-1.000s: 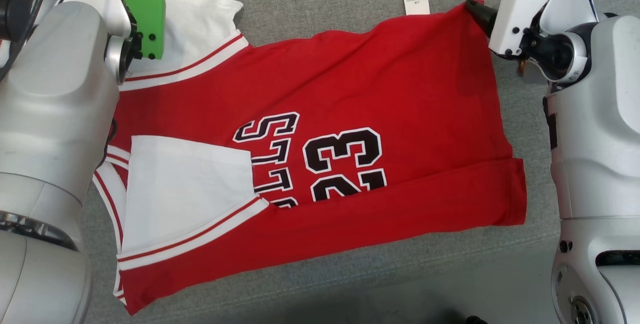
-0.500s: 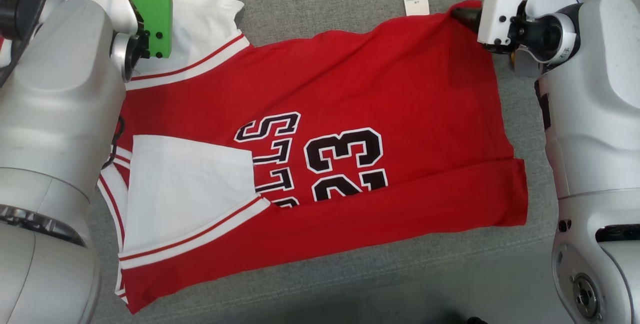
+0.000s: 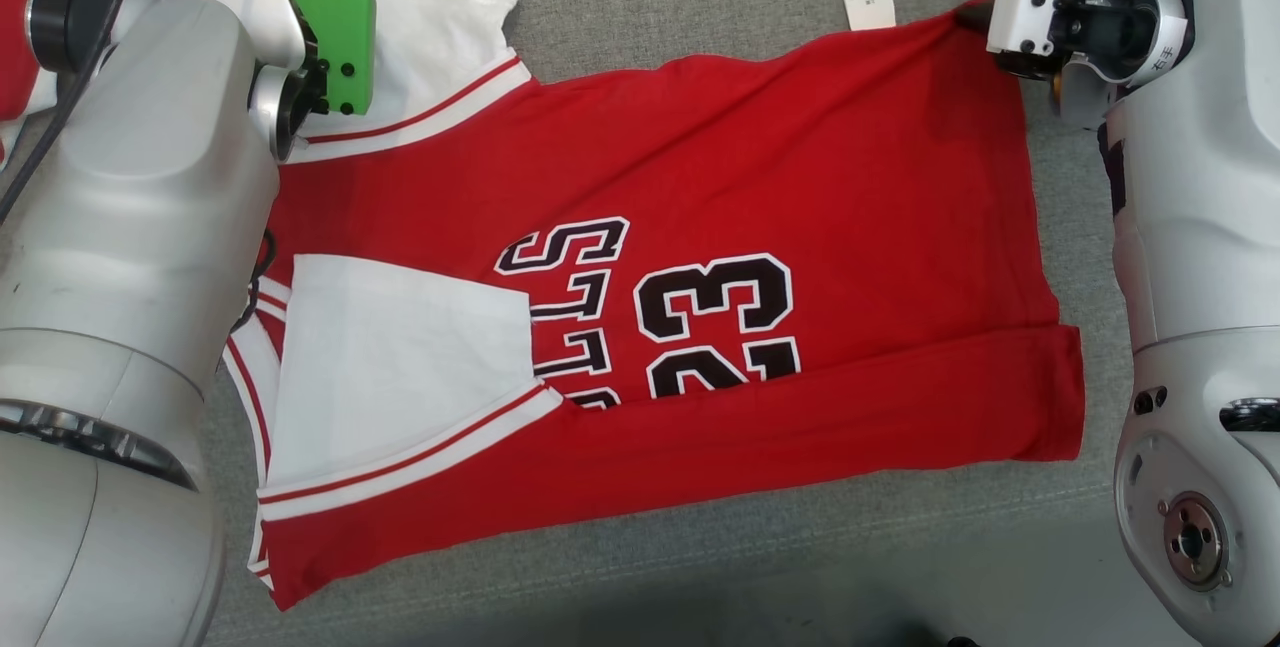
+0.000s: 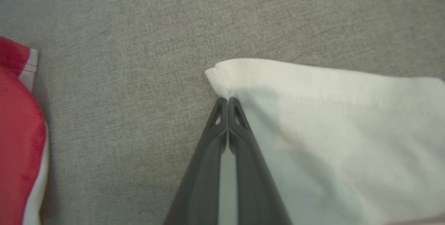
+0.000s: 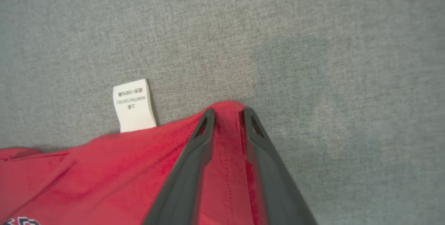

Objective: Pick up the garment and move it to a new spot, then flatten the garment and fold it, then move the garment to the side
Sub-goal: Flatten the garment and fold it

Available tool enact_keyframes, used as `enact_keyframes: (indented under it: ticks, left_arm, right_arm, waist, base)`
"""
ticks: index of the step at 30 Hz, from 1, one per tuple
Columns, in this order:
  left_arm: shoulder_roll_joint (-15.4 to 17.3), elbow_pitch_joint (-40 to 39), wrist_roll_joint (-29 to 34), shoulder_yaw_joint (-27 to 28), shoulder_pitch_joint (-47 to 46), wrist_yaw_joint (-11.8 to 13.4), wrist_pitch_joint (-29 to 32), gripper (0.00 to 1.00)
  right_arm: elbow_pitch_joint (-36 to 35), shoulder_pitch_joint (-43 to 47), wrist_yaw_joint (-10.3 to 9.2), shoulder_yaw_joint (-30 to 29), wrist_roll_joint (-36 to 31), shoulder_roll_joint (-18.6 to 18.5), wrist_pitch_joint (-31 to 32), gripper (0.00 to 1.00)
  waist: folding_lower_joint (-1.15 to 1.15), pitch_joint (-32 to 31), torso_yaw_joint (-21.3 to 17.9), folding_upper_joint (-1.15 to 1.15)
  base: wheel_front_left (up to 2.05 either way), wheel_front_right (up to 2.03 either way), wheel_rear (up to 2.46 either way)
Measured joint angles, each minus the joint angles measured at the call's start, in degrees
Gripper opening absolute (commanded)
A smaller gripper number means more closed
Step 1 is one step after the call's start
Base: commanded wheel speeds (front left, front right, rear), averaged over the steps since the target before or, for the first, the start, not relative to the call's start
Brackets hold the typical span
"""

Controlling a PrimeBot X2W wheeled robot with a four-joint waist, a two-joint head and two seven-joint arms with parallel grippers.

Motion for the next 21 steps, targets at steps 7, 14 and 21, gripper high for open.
enact_keyframes:
  ticks: [7, 14, 21]
  left_arm:
    - [0.0, 0.9, -0.3, -0.2, -0.4, -0.1, -0.4, 0.0]
    - [-0.6, 1.2, -2.1, 0.7, 0.2, 0.0, -2.6, 0.0]
    - [-1.2, -0.1, -5.4, 3.7, 3.6, -1.1, -8.2, 0.0]
  right_arm:
    - [2.4, -0.5, 0.01, 0.2, -0.7, 0.0, -1.4, 0.0]
    - [2.5, 0.1, 0.0, 1.0, -0.4, 0.0, -3.5, 0.0]
    - [0.2, 6.0, 0.0, 3.6, 2.6, 0.0, -5.0, 0.0]
  waist:
    - [0.0, -0.1, 0.1, 0.0]
    - [0.0, -1.2, 1.0, 0.0]
    - [0.0, -4.5, 1.9, 0.0]
  base:
    - [0.0, 0.0, 0.0]
    - [0.0, 0.0, 0.0]
    - [0.0, 0.0, 0.0]
